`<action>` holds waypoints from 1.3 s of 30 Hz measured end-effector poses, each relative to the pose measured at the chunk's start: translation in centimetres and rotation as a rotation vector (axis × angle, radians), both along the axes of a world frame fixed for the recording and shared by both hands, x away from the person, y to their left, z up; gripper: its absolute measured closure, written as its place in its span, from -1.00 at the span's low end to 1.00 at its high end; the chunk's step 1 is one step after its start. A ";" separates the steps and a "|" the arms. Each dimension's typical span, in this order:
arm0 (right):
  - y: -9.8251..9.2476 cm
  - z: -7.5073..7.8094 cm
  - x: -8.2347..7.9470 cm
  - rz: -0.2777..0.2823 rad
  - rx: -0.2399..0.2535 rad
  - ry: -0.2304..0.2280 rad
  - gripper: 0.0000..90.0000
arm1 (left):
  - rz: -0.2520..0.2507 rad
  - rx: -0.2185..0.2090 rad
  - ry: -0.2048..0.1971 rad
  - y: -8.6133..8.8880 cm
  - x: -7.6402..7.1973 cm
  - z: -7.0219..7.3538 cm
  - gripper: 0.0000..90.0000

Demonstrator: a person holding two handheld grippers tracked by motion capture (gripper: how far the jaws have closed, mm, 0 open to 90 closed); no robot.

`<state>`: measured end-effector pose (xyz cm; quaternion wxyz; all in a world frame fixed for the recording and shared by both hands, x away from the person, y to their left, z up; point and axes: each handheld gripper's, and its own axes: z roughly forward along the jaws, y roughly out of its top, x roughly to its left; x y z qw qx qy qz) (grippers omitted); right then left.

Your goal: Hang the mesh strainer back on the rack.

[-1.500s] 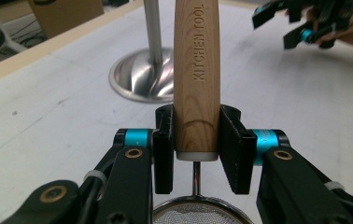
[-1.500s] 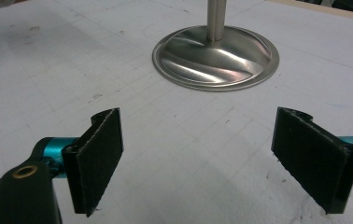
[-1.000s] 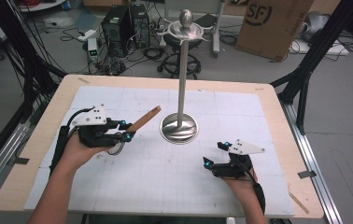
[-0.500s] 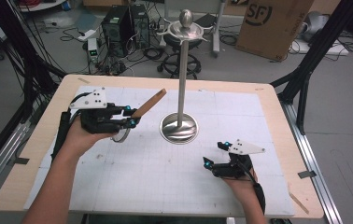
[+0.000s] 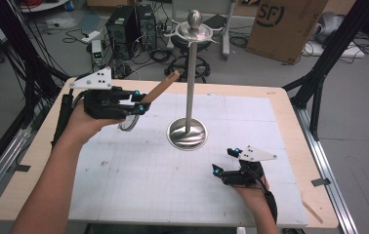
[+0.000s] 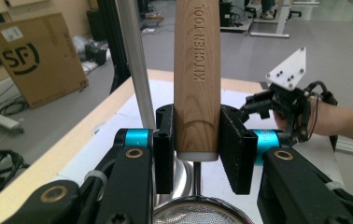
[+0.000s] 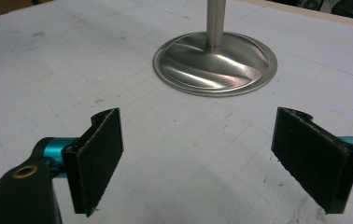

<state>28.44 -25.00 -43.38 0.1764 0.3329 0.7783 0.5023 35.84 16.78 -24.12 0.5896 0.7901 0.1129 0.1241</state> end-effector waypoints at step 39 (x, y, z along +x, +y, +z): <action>-0.1 -0.1 -0.1 -0.001 0.008 0.004 -0.66 | 0.095 -0.077 -0.019 1.4 3.9 4.8 0.53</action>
